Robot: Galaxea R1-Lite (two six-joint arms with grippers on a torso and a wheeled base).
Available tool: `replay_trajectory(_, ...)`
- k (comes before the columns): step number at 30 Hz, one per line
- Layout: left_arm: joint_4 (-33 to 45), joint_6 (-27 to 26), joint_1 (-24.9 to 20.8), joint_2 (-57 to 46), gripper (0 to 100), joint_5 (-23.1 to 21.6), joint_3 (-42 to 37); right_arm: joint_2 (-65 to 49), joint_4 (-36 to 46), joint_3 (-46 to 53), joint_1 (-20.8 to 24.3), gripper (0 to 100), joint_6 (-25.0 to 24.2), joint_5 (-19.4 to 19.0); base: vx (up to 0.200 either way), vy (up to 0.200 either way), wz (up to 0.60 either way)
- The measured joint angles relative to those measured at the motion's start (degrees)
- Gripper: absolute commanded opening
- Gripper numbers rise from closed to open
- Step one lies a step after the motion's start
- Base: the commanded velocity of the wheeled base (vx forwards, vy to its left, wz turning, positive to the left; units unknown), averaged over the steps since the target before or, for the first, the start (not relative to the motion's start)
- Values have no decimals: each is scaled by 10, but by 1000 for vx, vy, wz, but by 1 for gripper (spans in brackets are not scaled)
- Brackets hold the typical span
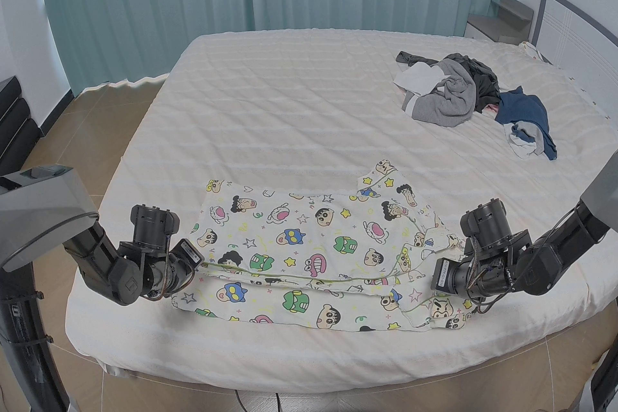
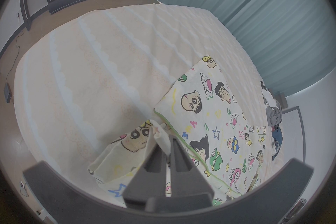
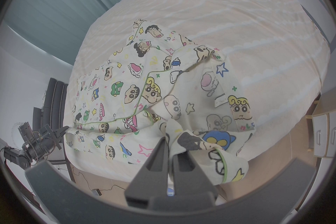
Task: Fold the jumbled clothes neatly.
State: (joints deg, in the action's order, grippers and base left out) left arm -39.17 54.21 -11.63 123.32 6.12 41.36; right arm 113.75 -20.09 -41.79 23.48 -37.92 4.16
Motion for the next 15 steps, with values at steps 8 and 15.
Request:
replay_trajectory(8,-1,-1,2,27,0,-2,19,25,-30,-7,-16,0,2,0,0,0,0)
replay_trajectory(15,-1,0,2,39,0,-10,32,47,-33,-29,-24,0,5,1,0,0,0)
